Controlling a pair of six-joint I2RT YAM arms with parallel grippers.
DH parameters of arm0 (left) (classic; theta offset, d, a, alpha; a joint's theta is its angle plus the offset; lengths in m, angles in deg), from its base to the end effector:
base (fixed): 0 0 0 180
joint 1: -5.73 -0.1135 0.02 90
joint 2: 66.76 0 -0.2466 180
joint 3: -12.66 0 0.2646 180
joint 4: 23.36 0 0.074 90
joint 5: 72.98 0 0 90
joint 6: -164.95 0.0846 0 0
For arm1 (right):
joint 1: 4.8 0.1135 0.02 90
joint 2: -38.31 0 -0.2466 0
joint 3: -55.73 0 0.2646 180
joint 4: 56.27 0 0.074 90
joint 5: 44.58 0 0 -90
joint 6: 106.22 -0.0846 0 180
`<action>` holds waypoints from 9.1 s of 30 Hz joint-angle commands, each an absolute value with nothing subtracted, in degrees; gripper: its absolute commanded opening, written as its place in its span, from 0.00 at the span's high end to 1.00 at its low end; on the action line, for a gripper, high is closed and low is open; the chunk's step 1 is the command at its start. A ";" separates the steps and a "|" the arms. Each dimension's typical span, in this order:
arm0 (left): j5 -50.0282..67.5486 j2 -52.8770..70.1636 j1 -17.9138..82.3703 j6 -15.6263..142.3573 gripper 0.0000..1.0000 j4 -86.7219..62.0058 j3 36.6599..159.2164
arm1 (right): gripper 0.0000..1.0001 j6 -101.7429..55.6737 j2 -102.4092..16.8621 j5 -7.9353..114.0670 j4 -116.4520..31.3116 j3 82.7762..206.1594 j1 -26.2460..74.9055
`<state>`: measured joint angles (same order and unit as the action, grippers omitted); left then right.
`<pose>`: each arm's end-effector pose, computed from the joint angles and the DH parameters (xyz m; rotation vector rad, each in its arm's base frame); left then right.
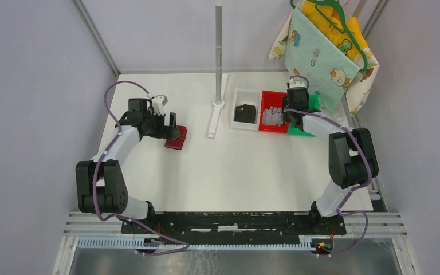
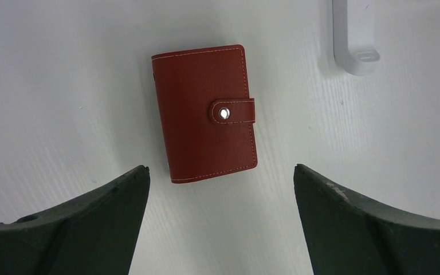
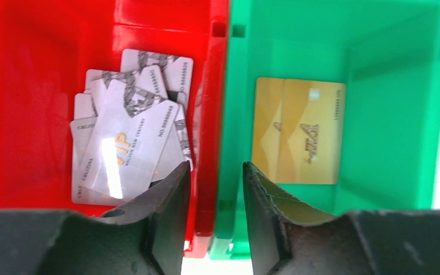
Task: Take the credit cards out of the card holder
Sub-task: Move the storage box to the center of the board, then open the card holder.
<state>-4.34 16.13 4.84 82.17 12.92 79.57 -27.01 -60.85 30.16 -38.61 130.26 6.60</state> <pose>0.3378 -0.0256 0.1645 0.2909 2.4204 -0.3988 0.4111 0.0602 0.1420 0.1227 2.2762 -0.1055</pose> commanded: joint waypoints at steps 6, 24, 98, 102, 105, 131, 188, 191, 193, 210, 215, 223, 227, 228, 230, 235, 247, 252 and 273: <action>-6.39 15.07 5.02 85.58 0.00 14.70 82.47 | 0.66 -29.85 -57.77 32.34 -41.61 128.95 11.78; -6.76 17.26 5.02 86.38 0.00 15.48 83.43 | 0.78 -40.61 -43.86 18.04 -40.31 114.36 21.91; -21.05 19.71 10.98 90.54 0.98 35.54 97.65 | 0.10 -46.71 -38.42 45.18 -48.79 123.95 45.57; -26.23 14.56 12.51 89.78 0.98 39.13 100.86 | 0.02 -51.05 -38.94 51.25 -52.03 123.55 44.96; -28.26 10.70 14.02 86.51 0.98 39.32 103.12 | 0.02 -55.71 -39.12 54.42 -55.31 122.44 44.69; -26.16 1.95 22.34 78.96 0.98 44.15 103.16 | 0.13 -79.79 -36.61 58.82 -84.12 114.81 44.30; -34.23 0.02 21.80 82.71 0.98 47.53 107.85 | 0.25 -71.16 -36.92 75.25 -83.87 122.93 38.44; -31.31 -1.21 21.90 82.49 0.98 45.67 106.86 | 0.28 -70.56 -38.08 73.20 -79.42 124.82 38.92; -31.00 -1.62 21.90 82.24 0.98 45.14 106.19 | 0.30 -70.47 -38.80 72.48 -78.92 125.80 39.47; -40.07 -2.23 21.94 82.48 0.27 45.52 104.51 | 0.84 -71.95 -39.17 73.81 -87.49 125.27 40.77; -47.45 -1.58 21.85 84.57 0.19 49.64 106.89 | 0.85 -74.57 -37.73 78.18 -100.23 120.56 40.46; -53.51 -1.28 21.89 85.59 0.32 52.82 109.13 | 0.82 -76.23 -37.97 82.43 -107.41 120.16 40.40; -53.38 -1.12 21.86 86.61 0.43 54.12 109.10 | 0.82 -74.25 -37.01 82.78 -105.35 121.01 40.38; -53.38 -1.03 21.87 86.75 0.46 54.23 109.20 | 0.82 -73.88 -36.81 82.78 -104.79 121.17 40.46; -53.46 -0.66 21.90 86.77 0.54 54.26 109.54 | 0.82 -73.75 -36.69 83.04 -104.60 121.26 40.48; -52.58 0.29 21.90 86.08 0.85 53.69 110.36 | 0.58 -73.10 -37.04 82.75 -102.64 121.95 40.42; -22.03 -2.58 21.88 75.90 0.98 39.71 107.07 | 0.06 -52.51 -29.82 36.63 -46.77 132.57 44.32; -19.34 -1.33 21.98 72.86 0.98 38.27 105.74 | 0.12 -49.55 -32.01 28.31 -43.33 136.83 50.49; -21.43 -2.81 22.44 73.43 0.98 38.02 103.64 | 0.47 -48.73 -48.77 20.16 -28.00 157.78 57.25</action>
